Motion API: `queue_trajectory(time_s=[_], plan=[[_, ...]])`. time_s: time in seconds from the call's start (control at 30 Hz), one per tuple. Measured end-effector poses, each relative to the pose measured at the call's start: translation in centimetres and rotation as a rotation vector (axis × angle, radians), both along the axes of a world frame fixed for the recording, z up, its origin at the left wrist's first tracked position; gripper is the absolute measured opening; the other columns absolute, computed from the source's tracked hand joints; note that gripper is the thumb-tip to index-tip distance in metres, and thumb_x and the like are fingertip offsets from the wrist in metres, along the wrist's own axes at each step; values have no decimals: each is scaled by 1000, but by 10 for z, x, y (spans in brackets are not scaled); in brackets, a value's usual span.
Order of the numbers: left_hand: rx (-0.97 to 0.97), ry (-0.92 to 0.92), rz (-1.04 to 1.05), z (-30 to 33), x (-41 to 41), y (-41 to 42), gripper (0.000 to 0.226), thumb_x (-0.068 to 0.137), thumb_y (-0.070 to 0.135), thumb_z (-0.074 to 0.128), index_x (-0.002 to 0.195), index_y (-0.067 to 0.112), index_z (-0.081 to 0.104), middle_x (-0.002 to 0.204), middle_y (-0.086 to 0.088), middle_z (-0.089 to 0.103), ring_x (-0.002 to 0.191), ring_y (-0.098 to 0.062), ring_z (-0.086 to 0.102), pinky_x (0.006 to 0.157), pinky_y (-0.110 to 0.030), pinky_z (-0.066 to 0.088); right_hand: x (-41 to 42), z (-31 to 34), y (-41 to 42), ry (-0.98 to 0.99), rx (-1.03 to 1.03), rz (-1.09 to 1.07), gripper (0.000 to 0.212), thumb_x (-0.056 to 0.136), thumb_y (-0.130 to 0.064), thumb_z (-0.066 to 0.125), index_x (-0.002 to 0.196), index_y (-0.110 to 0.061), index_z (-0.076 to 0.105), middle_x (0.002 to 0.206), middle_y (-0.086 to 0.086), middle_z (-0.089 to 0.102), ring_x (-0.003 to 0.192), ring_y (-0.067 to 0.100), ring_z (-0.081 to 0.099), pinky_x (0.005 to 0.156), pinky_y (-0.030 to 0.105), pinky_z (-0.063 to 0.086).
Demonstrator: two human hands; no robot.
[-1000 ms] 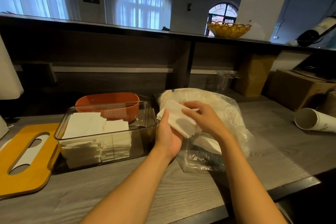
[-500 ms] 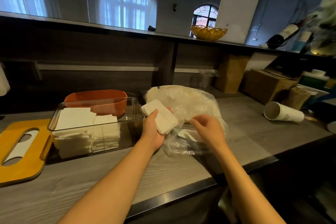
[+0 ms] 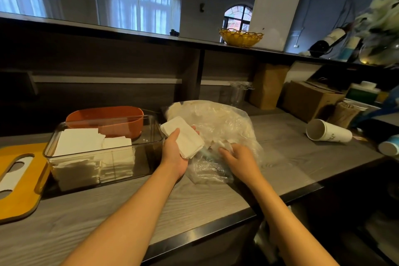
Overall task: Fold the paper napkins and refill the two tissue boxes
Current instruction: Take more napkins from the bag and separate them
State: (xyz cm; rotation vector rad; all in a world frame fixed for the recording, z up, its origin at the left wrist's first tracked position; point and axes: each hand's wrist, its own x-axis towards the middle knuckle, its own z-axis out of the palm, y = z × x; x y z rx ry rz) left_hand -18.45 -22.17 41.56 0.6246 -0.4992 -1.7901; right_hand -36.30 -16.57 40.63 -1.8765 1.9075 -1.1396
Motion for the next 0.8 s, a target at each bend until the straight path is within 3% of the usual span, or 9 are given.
queue_trajectory(time_s=[0.07,0.17,0.27,0.37,0.43,0.53,0.63,0.8], plan=[[-30,34,-5,1,-1,0,32,107,31,40,98,14,66,85,-10,77,94,-29,67,89,-46,49,2,9,3,-87,-74,-19,38,100,-28,58,71,-4,65,58,9,58,49,9,46,52,29,36],[-36,66,-32,1,1,2,34,107,33,40,109,11,66,98,-14,77,103,-31,67,94,-47,50,16,30,4,-273,-126,2,28,98,-30,60,76,-16,67,66,-3,62,56,2,55,54,17,42],[-27,47,-90,2,1,4,43,105,38,41,123,6,65,113,-19,73,118,-38,62,105,-54,45,33,53,-6,-539,-123,34,27,96,-35,63,87,-12,70,79,6,69,71,13,64,62,24,51],[-30,20,-132,3,0,5,47,104,51,38,119,17,67,102,-14,77,105,-35,65,86,-48,54,50,67,-25,-653,-83,90,16,96,-30,65,99,-15,71,91,2,71,83,17,67,72,31,56],[-23,53,-169,2,0,3,55,102,60,35,127,22,65,112,-14,75,108,-34,65,83,-46,54,60,68,-42,-639,-39,78,26,96,-30,65,119,-19,68,107,0,70,96,18,66,79,32,57],[-18,97,-181,1,-1,1,60,100,64,34,131,22,62,124,-17,70,116,-37,63,91,-50,55,72,61,-60,-452,25,47,34,98,-31,61,130,-19,61,114,-4,64,92,6,59,72,21,48],[-10,59,-193,1,-1,0,52,101,55,40,135,20,59,124,-19,69,113,-37,65,88,-49,57,76,48,-67,-382,30,24,30,99,-20,58,128,-17,60,105,-8,60,87,3,56,67,15,43],[9,-29,-133,1,-4,0,35,103,28,51,137,17,55,119,-17,69,106,-32,67,86,-45,56,76,32,-65,-391,-31,30,14,99,-17,55,108,-23,65,91,-13,65,85,5,64,62,15,49]])
